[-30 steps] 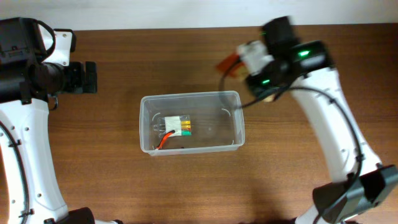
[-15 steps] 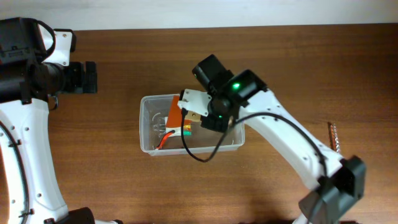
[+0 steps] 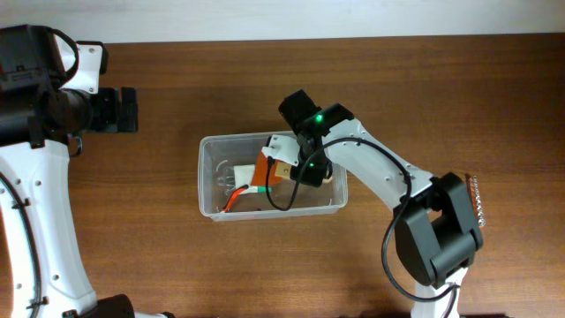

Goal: Pack container
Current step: 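Carry the scraper over the container and release it inside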

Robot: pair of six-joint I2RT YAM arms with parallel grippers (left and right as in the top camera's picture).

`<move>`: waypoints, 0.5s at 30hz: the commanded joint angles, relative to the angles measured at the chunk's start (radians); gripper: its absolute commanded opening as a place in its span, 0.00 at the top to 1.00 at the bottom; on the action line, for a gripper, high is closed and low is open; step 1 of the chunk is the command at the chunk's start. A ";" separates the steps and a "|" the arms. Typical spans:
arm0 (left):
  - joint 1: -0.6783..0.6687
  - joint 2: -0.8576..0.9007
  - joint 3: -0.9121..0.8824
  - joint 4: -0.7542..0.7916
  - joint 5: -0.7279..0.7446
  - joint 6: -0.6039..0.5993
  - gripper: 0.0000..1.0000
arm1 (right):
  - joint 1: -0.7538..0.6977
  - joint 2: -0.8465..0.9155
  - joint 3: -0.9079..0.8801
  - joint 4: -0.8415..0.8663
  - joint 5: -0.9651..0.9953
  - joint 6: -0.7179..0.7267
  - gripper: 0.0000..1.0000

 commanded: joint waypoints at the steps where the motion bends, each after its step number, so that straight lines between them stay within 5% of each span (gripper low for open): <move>1: 0.004 0.005 -0.005 0.000 0.011 -0.016 0.01 | -0.005 0.005 -0.003 0.003 -0.017 -0.008 0.53; 2: 0.004 0.005 -0.005 0.000 0.011 -0.016 0.01 | -0.005 0.004 -0.003 0.002 -0.017 -0.008 0.45; 4: 0.004 0.005 -0.005 -0.001 0.011 -0.016 0.01 | -0.003 0.004 -0.003 -0.005 -0.017 -0.008 0.00; 10: 0.004 0.005 -0.005 0.000 0.011 -0.016 0.01 | 0.000 -0.011 0.057 -0.037 -0.006 0.150 0.01; 15: 0.004 0.005 -0.005 0.000 0.010 -0.016 0.01 | -0.039 -0.096 0.357 -0.226 0.050 0.344 0.01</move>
